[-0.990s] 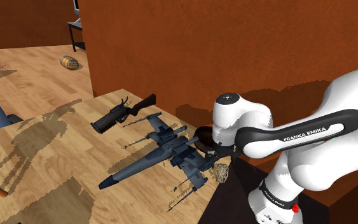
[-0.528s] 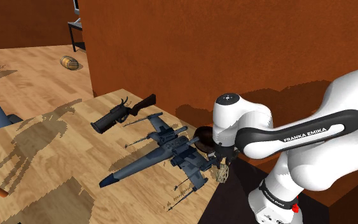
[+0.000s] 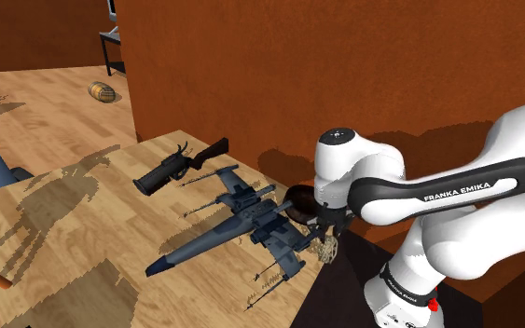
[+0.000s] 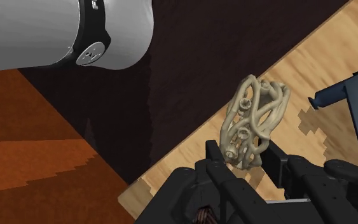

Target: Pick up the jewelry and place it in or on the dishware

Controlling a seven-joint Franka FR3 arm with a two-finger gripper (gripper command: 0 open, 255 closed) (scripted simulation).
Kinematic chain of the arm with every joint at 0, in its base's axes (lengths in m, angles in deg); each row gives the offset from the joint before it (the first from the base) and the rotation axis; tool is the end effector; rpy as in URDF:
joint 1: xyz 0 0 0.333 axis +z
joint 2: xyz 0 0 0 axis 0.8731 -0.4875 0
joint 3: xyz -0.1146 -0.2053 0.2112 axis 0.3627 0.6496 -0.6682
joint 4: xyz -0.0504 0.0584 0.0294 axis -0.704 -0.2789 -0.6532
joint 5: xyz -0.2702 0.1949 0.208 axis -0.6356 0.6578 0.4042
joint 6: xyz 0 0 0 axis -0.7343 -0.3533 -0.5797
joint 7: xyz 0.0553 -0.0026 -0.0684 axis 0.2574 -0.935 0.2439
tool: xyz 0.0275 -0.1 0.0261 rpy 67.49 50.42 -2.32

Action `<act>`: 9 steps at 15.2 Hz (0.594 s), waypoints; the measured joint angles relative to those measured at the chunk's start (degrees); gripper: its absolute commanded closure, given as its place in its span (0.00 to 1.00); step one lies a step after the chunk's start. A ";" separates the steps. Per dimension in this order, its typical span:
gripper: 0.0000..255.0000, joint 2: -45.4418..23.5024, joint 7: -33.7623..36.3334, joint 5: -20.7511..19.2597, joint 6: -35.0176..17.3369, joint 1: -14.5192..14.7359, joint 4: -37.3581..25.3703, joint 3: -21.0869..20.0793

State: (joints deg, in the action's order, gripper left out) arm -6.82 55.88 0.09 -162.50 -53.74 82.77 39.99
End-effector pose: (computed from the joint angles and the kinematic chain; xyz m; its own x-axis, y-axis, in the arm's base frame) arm 0.2487 0.1131 0.3243 0.7871 -0.6168 0.0064 -0.5945 -0.7559 0.2742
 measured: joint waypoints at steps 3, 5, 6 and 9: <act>1.00 1.71 -0.55 -0.40 2.84 -0.07 -1.18 0.72; 1.00 3.07 -0.78 -0.55 5.24 0.06 -2.25 1.15; 1.00 3.48 -0.92 -0.71 6.27 0.00 -2.88 1.36; 1.00 4.88 -1.30 -1.06 9.18 -0.02 -4.43 1.96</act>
State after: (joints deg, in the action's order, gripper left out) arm -1.94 54.58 -0.97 -153.32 -53.77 78.34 41.94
